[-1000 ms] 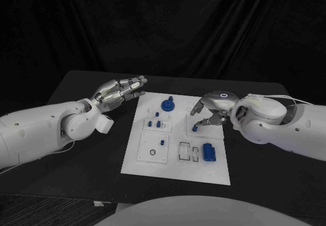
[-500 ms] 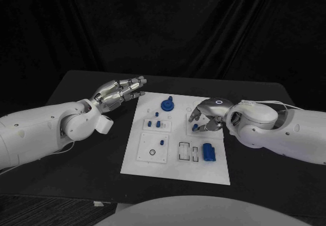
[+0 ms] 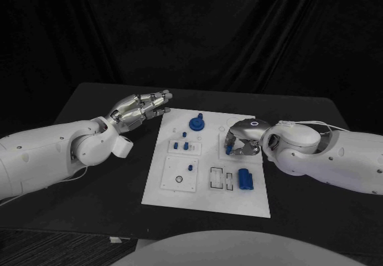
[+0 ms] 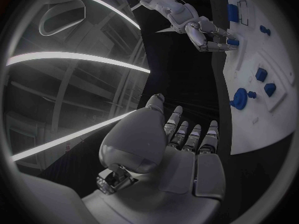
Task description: Assemble the parts on the task board
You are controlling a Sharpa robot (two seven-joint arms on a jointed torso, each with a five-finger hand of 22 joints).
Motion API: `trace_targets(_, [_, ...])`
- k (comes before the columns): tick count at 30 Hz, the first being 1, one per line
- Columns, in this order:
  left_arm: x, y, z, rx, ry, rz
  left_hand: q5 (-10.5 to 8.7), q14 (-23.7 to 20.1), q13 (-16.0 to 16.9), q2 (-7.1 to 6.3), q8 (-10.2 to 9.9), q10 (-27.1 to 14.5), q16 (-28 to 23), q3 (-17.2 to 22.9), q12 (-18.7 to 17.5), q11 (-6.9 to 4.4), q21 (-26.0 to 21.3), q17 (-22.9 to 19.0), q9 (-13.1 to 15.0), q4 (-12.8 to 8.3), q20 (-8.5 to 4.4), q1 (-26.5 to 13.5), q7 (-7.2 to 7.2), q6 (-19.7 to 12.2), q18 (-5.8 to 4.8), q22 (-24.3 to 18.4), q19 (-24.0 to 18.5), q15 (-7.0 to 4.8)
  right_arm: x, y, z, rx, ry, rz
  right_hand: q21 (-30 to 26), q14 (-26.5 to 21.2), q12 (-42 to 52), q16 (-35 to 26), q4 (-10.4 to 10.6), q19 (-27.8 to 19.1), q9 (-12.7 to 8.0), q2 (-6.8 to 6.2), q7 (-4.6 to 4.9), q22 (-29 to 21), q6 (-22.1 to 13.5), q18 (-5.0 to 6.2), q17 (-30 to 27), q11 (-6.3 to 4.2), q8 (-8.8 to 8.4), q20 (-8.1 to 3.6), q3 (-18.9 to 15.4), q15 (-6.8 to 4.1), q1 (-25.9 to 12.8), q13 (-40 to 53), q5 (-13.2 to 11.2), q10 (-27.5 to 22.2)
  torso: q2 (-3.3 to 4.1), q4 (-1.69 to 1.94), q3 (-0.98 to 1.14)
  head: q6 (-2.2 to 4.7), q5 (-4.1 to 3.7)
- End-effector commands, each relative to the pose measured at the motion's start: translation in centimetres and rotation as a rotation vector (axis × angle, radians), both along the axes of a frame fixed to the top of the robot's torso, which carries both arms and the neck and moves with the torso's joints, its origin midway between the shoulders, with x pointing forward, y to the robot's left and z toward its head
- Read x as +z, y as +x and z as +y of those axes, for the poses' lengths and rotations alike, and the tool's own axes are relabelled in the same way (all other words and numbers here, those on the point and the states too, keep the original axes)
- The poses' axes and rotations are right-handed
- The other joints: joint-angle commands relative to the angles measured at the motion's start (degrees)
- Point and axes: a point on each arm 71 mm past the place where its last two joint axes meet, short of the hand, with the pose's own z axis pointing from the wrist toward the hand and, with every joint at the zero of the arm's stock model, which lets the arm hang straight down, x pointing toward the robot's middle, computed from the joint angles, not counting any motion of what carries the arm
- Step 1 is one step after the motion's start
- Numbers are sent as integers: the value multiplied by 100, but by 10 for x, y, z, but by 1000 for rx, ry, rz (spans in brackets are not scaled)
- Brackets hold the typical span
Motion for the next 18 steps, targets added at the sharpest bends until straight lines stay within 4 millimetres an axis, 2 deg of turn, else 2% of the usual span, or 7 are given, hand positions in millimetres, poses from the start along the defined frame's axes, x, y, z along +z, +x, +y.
trace_targets(1, [0,-1,-2,-11,-19,1,29,-1,5,40,36,-3,17,19,19,45,12,8,6,-14,7,32,12,21,-73,10,52,21,2,0,1,14,35,-29,93,37,-51,49,11,23,13,0,12,771,95,-104,40,-39,34,-54,74,-60,65,-7,19,112,1,4,1,-1,-8])
trace_targets(3, [0,-1,-3,-12,-20,2,37,-1,5,45,39,-2,18,24,20,47,14,8,7,-18,7,37,13,23,-72,12,58,23,4,-1,2,19,58,-48,106,79,-46,105,3,31,60,16,82,773,319,-107,110,-106,122,-96,171,-101,137,0,-53,340,0,0,1,-1,0])
trace_targets(7, [0,-1,-3,-14,-20,3,40,0,6,48,39,-1,19,27,23,48,15,8,6,-20,7,39,14,21,-72,15,61,24,8,-2,2,27,100,-83,200,129,-71,147,5,62,142,20,98,792,642,-126,166,-174,241,-145,267,-146,177,-3,-224,668,0,-1,1,-1,15])
trace_targets(18, [-2,-1,-2,-15,-18,9,45,-1,6,54,41,-1,20,35,22,51,18,8,6,-27,8,46,15,19,-71,21,69,26,13,-7,-2,2,139,-86,237,145,-129,136,28,80,192,-12,70,799,793,-132,160,-209,278,-170,291,-173,159,-2,-290,845,0,0,0,-1,28])
